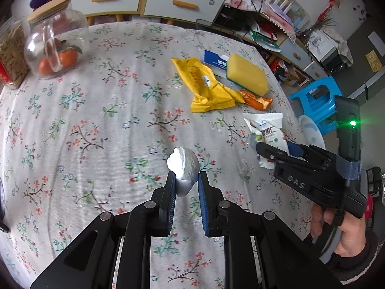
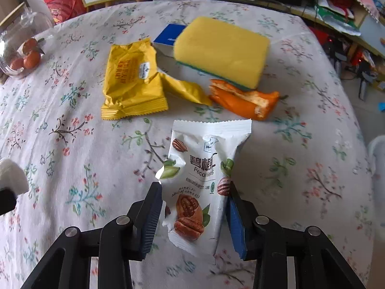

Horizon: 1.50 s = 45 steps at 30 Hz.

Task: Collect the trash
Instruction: 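Drop the pecan bag into the white bin with the right tool while the left tool drops the tissue in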

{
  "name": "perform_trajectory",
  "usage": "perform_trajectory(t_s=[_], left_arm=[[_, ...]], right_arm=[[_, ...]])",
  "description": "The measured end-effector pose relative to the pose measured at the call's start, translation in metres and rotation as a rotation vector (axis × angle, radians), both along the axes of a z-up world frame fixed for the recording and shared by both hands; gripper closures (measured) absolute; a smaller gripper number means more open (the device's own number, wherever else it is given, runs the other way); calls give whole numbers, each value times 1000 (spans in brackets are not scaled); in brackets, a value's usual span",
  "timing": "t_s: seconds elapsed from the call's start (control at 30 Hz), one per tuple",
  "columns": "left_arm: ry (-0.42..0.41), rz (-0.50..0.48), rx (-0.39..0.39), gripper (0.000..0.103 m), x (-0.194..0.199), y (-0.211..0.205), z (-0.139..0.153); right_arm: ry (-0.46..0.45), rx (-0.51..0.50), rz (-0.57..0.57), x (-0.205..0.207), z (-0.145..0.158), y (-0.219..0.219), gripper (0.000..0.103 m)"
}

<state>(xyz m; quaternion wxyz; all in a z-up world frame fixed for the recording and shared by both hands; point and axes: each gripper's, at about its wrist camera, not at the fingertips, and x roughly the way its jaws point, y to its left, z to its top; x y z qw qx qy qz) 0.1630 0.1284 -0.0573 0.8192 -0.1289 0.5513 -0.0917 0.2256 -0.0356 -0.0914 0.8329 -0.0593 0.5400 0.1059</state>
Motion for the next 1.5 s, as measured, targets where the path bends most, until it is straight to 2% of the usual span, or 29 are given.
perform_trajectory(t_s=[0.57, 0.73, 0.97, 1.3, 1.4, 1.47, 1.5], left_arm=[[-17, -48, -4, 84, 6, -42, 7], [-23, -72, 0, 84, 8, -57, 10], [-34, -103, 5, 84, 12, -76, 13], [-59, -168, 6, 84, 20, -116, 19], [-72, -197, 12, 84, 24, -133, 21], [-81, -219, 16, 84, 27, -146, 22], [-86, -234, 17, 84, 28, -155, 23]], right_arm=[[-12, 67, -113, -18, 33, -86, 58], [-21, 95, -195, -15, 43, -128, 58], [-35, 102, -368, -7, 49, -207, 57], [-44, 62, -557, -7, 43, -305, 57], [-42, 66, -591, -8, 40, -323, 46], [-41, 70, -605, -11, 41, -330, 30], [-44, 74, -606, -12, 42, -333, 28]])
